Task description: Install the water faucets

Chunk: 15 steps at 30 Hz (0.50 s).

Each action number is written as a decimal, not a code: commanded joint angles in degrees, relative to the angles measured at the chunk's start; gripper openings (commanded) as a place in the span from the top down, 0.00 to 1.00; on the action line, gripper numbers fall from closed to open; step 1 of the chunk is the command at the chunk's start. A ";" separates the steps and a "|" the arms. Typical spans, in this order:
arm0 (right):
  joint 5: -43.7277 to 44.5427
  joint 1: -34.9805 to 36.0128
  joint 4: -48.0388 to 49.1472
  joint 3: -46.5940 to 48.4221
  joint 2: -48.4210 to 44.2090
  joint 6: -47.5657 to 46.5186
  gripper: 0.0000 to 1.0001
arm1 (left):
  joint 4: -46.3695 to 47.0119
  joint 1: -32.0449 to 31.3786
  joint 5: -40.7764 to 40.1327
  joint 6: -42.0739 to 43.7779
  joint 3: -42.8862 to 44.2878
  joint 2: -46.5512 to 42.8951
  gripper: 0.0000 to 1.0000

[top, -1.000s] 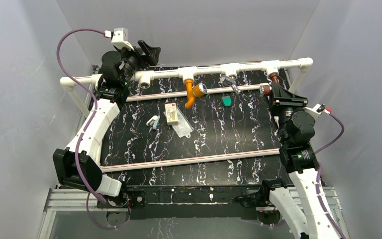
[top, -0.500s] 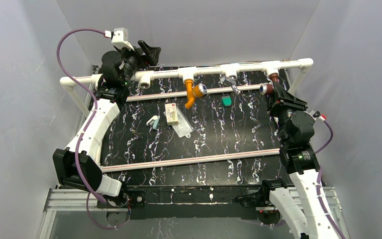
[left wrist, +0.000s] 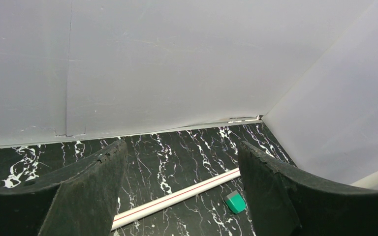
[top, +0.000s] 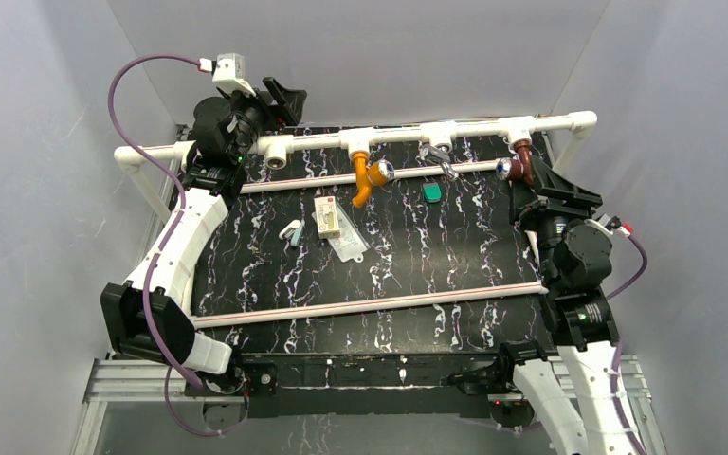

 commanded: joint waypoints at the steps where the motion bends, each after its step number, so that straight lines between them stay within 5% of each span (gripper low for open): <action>1: -2.92 0.43 -2.05 3.77 -2.35 -3.50 0.30 | -19.84 0.35 -0.13 0.46 -8.03 7.40 0.21; 9: -7.64 0.39 -12.09 8.45 -3.74 -14.88 0.26 | -19.95 0.41 -0.09 0.49 -8.02 7.41 0.21; 15: -8.44 0.37 -17.99 12.46 -4.90 -32.30 0.26 | -19.84 0.33 0.01 0.40 -8.11 7.48 0.21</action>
